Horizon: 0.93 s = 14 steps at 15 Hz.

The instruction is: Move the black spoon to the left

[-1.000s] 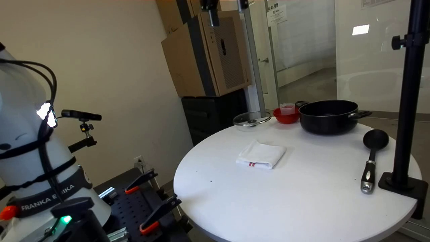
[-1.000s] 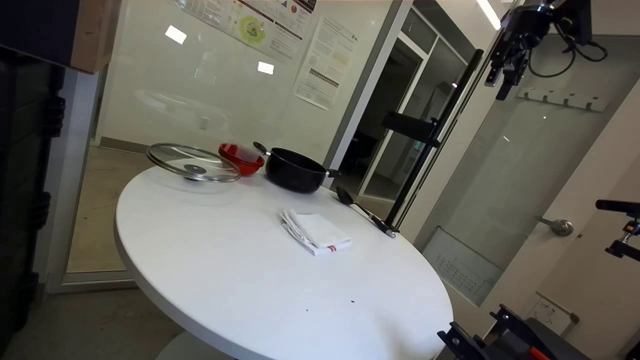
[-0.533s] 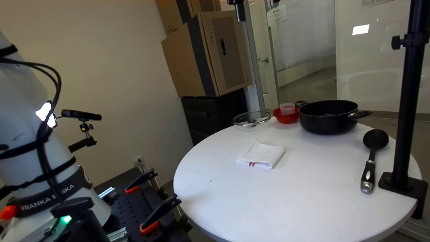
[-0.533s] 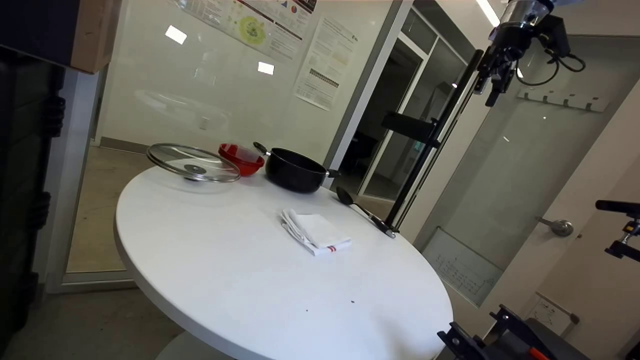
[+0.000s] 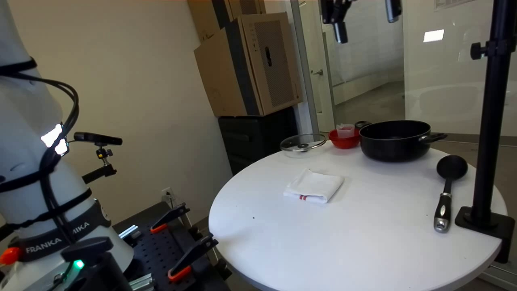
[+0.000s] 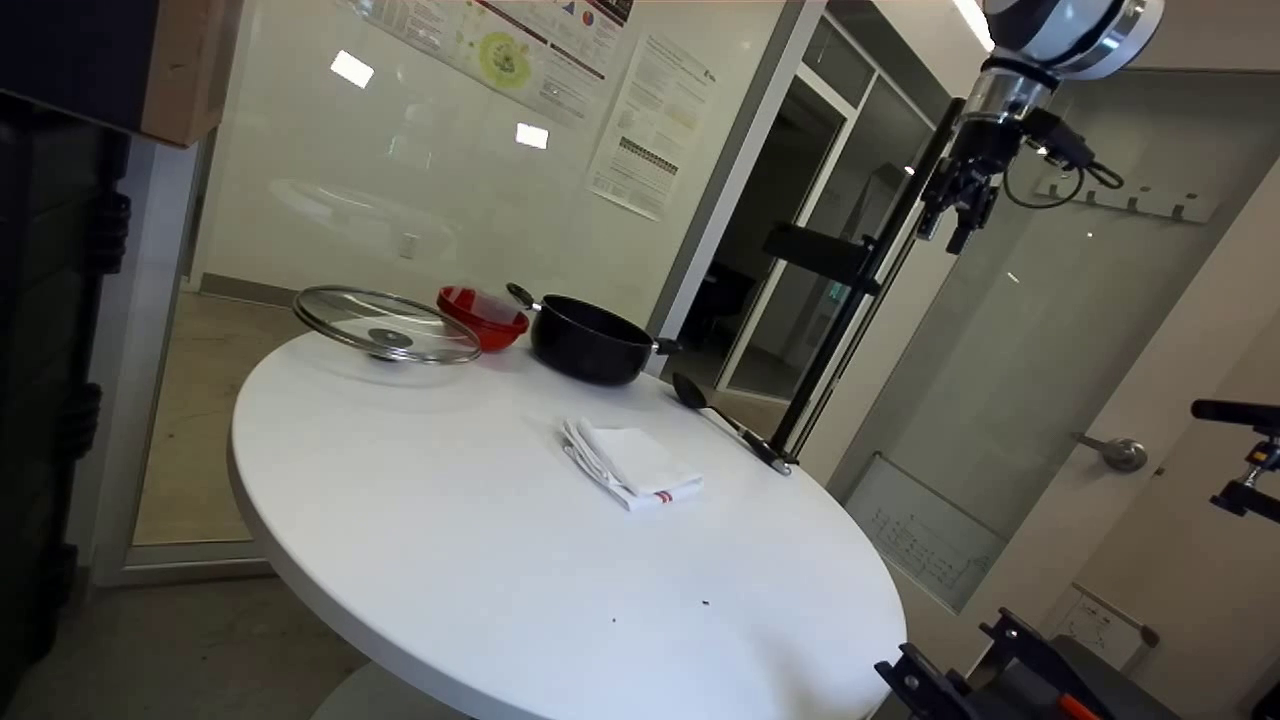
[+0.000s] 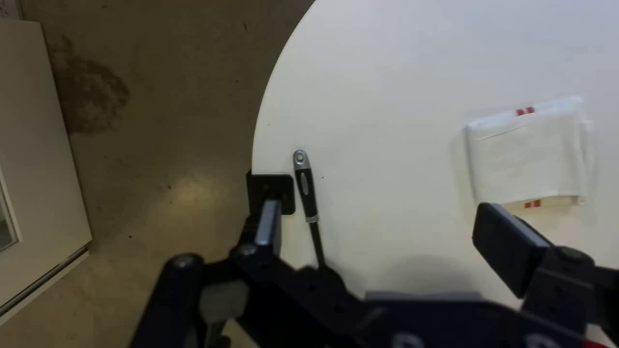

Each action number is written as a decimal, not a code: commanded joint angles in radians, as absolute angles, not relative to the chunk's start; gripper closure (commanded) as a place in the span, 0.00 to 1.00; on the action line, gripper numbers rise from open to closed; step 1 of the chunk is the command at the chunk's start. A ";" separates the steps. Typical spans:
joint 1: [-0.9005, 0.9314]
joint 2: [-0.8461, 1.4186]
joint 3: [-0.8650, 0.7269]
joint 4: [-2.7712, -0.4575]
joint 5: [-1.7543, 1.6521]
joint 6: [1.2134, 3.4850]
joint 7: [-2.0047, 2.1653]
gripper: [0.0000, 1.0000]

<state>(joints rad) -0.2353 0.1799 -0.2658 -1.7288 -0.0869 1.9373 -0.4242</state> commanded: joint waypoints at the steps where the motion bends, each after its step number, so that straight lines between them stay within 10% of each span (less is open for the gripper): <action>1: -0.296 0.385 -0.256 -1.523 -0.090 1.962 -0.436 0.00; 14: -0.344 0.529 -0.188 -1.467 -0.109 2.002 -0.467 0.00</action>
